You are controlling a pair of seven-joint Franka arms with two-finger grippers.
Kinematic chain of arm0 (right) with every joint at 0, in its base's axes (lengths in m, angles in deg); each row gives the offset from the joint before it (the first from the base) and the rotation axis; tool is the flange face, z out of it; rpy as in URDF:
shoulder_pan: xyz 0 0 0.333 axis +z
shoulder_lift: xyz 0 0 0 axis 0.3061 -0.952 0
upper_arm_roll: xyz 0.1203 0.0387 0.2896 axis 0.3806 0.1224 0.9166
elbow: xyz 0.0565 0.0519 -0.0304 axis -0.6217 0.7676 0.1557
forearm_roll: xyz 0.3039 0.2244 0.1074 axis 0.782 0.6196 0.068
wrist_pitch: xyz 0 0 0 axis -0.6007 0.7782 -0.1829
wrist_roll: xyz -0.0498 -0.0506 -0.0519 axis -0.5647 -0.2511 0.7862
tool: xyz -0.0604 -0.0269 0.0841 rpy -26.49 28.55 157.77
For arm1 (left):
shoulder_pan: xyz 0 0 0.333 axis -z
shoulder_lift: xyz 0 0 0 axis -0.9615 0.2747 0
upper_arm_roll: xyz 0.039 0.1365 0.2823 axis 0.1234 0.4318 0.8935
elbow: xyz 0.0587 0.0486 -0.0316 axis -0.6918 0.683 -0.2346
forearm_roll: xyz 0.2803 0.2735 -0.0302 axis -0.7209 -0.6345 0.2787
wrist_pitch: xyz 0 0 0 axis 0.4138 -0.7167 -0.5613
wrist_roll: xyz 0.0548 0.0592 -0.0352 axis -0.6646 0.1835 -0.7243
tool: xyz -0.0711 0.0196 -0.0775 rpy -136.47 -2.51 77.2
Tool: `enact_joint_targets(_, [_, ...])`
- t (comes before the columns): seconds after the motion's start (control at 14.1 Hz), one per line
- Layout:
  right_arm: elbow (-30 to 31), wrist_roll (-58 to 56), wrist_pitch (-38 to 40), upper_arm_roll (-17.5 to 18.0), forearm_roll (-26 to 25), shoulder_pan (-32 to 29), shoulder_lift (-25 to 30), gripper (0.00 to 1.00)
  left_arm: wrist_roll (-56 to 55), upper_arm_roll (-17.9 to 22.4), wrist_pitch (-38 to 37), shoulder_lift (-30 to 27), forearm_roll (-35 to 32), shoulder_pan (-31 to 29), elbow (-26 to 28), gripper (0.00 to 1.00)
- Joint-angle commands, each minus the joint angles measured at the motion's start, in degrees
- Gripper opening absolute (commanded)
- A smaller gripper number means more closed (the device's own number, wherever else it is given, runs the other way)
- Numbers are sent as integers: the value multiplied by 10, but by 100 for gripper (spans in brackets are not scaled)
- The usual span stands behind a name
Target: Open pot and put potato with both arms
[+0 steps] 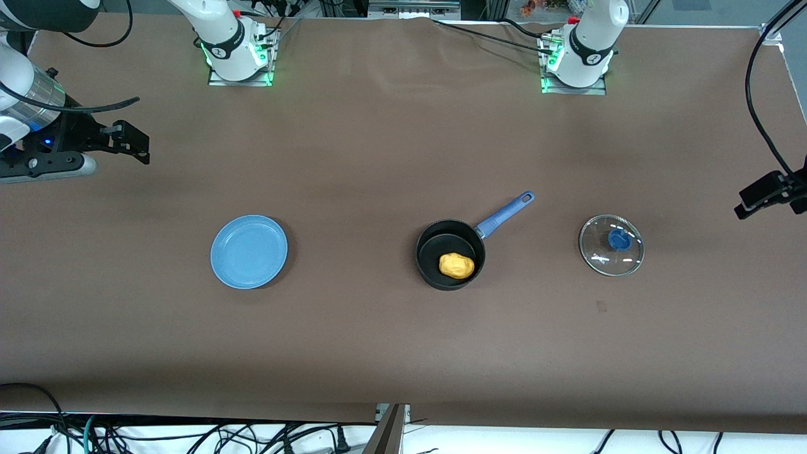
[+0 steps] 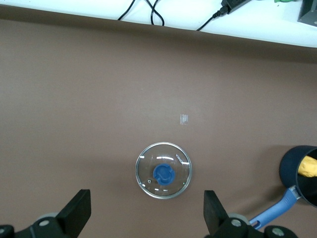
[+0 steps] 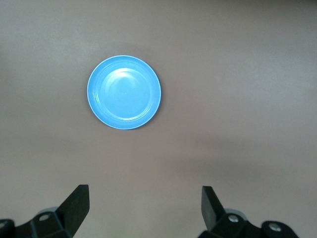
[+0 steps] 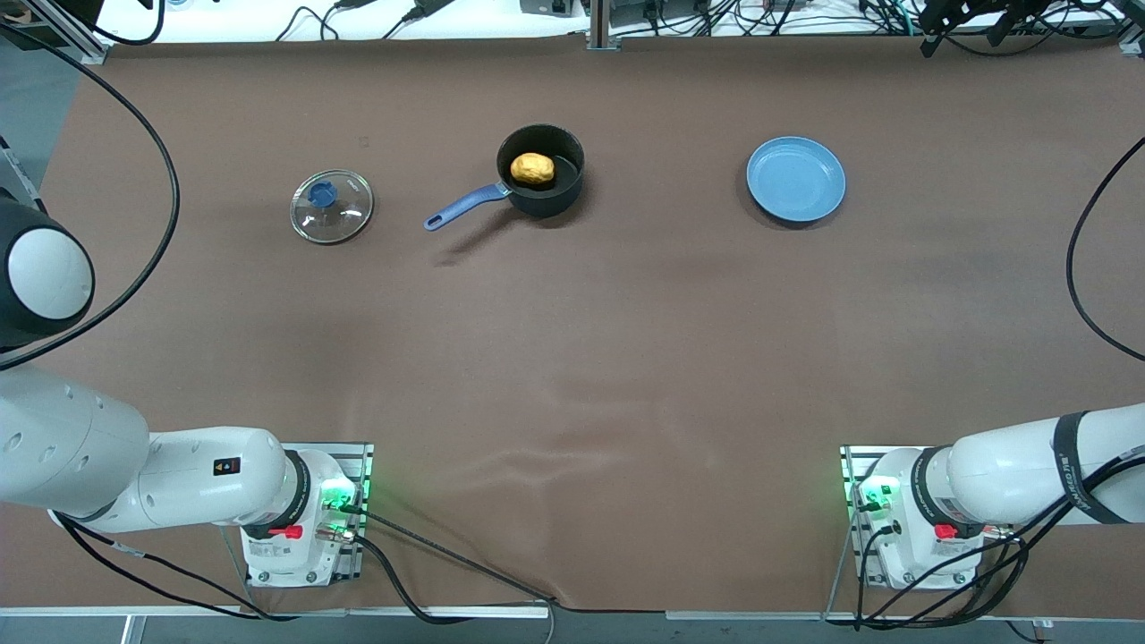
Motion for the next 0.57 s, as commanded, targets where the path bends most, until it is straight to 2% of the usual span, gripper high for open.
enact_joint_targets(0.0, [-10,2,8,2,-1,1,0,100,18,-8,-52,-2,-6,1,-48,100])
enact_joint_targets(0.5, [-10,1,9,2,-1,1,0,100,79,-11,-62,0,-14,1,-55,100])
